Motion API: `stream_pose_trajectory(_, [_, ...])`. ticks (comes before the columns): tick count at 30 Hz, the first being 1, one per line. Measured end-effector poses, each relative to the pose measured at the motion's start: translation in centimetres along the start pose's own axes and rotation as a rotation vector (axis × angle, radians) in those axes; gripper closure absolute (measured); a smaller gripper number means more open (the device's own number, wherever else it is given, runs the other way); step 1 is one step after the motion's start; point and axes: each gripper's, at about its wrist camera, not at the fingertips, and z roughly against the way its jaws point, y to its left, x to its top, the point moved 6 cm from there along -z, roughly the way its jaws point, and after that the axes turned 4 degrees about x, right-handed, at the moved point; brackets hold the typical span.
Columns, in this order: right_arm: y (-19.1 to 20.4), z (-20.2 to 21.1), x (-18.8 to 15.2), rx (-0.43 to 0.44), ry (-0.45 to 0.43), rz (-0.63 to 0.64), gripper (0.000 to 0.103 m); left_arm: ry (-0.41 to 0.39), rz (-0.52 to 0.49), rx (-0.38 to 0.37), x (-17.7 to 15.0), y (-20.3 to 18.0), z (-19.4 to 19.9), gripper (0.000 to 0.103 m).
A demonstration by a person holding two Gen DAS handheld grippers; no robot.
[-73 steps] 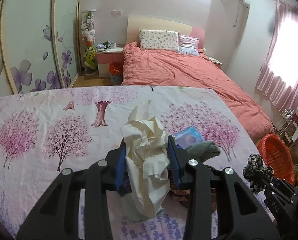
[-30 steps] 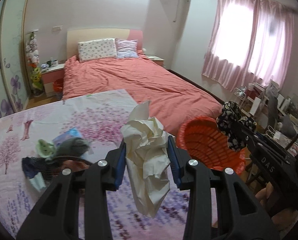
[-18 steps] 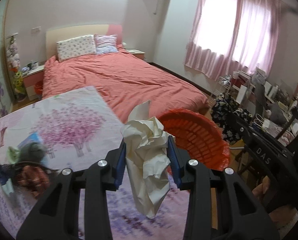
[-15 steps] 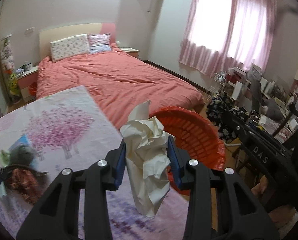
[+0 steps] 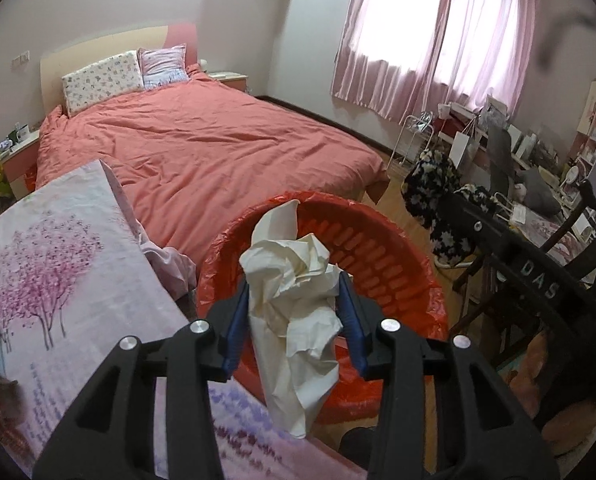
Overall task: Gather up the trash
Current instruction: 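Carry scrunchie and tissue over the orange basket and open both grippers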
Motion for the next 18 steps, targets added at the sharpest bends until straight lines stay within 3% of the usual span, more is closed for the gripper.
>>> stream_pose_trajectory(4, [-0.4,-0.9,-0.1,0.009,0.02,-0.021,0.058,0.027,0.008,0.027,-0.4,0.8,-1.6,0.042])
stream_pose_trajectory(12, [-0.4,-0.3,-0.7,-0.03,0.027,0.001,0.052,0.043,0.036,0.103,-1.5,4.4,-0.9,0.035])
stream_pose_trajectory(18, [1.8,0.7,-0.6,-0.042,0.02,0.072,0.047,0.027,0.045,0.198,-3.2,7.7,2.4,0.03])
